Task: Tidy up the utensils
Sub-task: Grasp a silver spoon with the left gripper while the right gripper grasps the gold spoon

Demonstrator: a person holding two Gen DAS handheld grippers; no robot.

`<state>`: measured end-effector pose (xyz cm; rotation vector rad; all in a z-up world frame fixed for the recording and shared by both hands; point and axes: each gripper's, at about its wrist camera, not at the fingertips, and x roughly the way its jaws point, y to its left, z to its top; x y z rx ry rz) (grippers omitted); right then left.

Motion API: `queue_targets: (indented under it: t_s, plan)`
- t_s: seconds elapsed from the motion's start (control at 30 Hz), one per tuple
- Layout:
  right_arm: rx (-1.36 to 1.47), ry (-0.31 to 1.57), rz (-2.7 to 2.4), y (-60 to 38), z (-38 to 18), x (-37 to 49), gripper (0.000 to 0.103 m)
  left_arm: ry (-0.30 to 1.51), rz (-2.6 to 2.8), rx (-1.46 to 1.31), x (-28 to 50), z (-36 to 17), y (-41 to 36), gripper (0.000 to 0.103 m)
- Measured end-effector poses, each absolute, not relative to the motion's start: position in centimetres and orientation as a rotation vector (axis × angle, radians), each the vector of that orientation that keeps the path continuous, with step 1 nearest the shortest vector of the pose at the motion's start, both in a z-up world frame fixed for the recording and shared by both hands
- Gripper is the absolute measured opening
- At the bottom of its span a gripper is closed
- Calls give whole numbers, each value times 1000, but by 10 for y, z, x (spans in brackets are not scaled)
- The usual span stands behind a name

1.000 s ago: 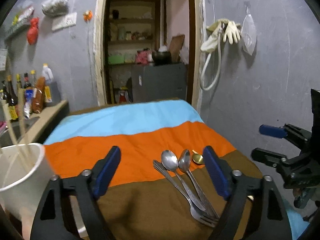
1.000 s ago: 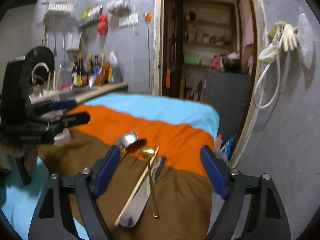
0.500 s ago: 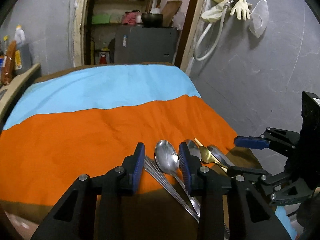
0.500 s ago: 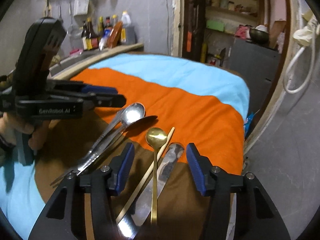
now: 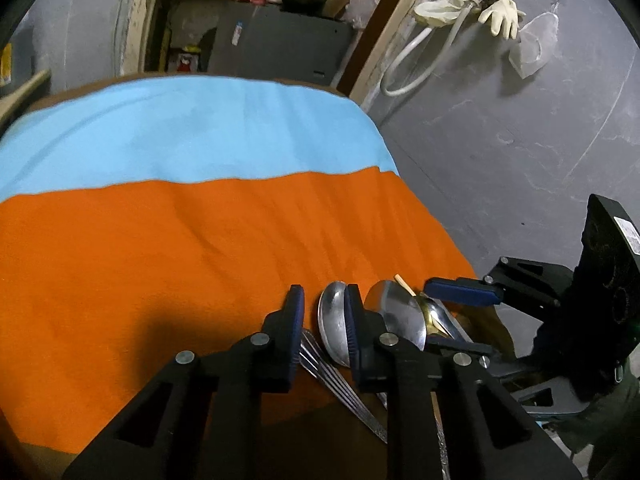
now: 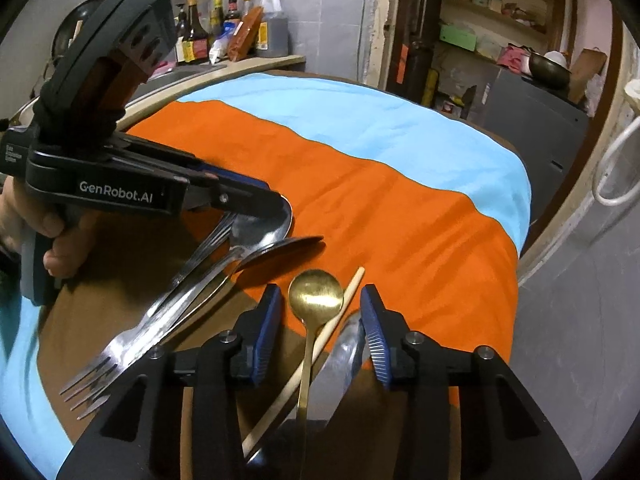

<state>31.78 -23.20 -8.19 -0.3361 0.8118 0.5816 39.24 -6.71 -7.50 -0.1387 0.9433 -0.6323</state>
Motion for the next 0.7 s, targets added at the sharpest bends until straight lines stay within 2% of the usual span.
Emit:
queue_targets:
  t_s: [0.07, 0.2, 0.43, 0.7]
  plan:
    - [-330, 823, 592, -232, -83, 321, 30, 953, -644, -150, 392, -75, -65, 15]
    - [-315, 830, 593, -233, -84, 324, 27, 970, -649, -167, 396, -77, -62, 3]
    - [-284, 822, 588, -235, -82, 322, 26, 914, -649, -141, 388, -68, -66, 0]
    - [-241, 702, 527, -249, -67, 303, 26, 742, -598, -75, 360, -42, -70, 0]
